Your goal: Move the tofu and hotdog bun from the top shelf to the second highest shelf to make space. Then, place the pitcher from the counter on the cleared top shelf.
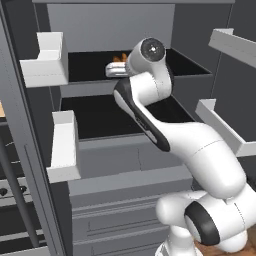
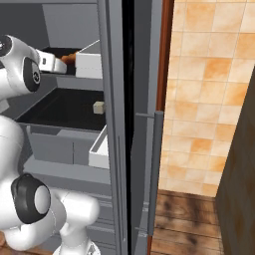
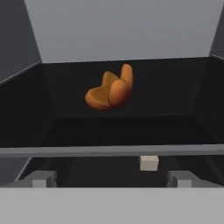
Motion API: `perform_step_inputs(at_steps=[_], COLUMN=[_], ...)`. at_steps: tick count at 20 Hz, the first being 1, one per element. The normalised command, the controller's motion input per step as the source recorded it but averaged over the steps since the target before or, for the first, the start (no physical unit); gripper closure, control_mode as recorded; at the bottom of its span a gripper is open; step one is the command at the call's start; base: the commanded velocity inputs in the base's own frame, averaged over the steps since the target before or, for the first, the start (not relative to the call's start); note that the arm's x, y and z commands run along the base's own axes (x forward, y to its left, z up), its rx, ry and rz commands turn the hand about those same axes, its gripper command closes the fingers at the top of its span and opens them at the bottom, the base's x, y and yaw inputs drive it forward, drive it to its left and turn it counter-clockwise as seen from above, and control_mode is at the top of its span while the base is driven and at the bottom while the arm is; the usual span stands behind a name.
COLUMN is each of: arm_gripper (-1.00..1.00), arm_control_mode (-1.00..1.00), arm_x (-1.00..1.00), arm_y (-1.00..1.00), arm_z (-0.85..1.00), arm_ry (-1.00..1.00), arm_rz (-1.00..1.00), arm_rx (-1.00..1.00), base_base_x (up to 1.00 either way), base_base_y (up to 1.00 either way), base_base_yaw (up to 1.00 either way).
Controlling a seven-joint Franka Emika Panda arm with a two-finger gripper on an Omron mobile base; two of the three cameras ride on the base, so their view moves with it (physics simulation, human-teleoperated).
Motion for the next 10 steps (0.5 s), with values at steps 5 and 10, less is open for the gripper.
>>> perform_step_inputs(at_steps=[5,10], arm_gripper=[-1.00,-1.00], arm_control_mode=[-1.00,-1.00], arm_x=[0.24,0.37], arm_y=[0.00,-0.06], arm_z=[0.00,0.00], arm_ry=[0.00,0.00], arm_rz=[-0.03,-0.02], arm_rx=[0.00,0.00], base_base_x=[0.00,0.00], base_base_y=[0.00,0.00], base_base_yaw=[0.00,0.00])
